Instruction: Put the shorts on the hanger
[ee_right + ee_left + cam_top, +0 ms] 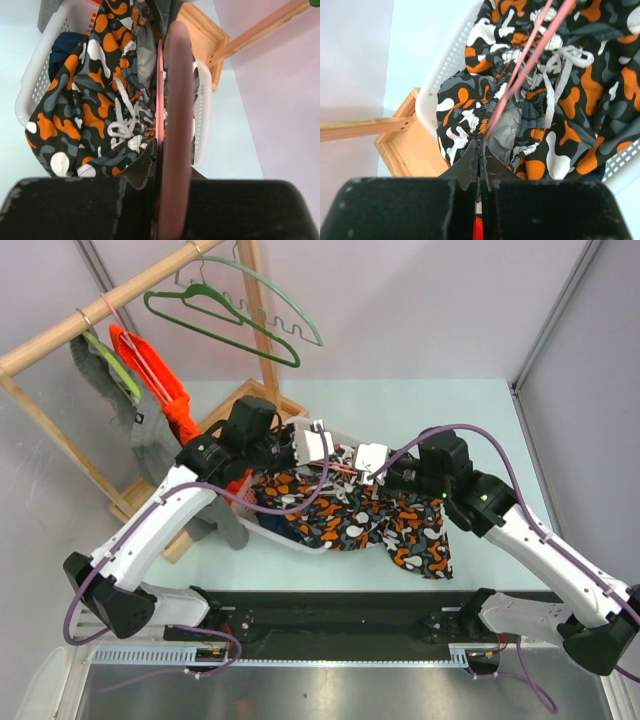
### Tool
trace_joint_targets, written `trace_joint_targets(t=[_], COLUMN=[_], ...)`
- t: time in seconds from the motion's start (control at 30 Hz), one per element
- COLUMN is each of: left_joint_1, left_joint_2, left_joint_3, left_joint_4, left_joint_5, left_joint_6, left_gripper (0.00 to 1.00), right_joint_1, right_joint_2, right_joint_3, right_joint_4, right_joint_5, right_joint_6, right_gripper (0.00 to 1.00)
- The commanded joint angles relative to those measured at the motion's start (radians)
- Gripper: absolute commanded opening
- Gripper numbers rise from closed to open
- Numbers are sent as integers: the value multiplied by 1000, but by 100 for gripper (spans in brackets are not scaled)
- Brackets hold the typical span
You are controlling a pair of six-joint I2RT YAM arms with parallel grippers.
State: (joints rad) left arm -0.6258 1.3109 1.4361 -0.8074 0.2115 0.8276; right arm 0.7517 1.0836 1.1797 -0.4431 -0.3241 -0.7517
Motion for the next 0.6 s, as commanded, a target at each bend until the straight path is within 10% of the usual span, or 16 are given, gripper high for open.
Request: trace_joint_targets(t=[0.0,0.43,0.57], left_joint_1=[3,46,138], left_joint_2=[36,74,44], left_joint_3=[84,149,176], left_joint_4=[-19,-65,-81], left_joint_5=[60,210,324], left_joint_6=[-54,-120,-179], left_gripper=[0,0,45], right_joint_1=[6,-118,-173], right_joint_2=[33,107,150], right_joint_3=[-11,-110,-104], right_joint_4=[161,512,618], right_joint_5=[-52,-412,-480], right_joint_6=[23,127,214], right_gripper=[0,0,0])
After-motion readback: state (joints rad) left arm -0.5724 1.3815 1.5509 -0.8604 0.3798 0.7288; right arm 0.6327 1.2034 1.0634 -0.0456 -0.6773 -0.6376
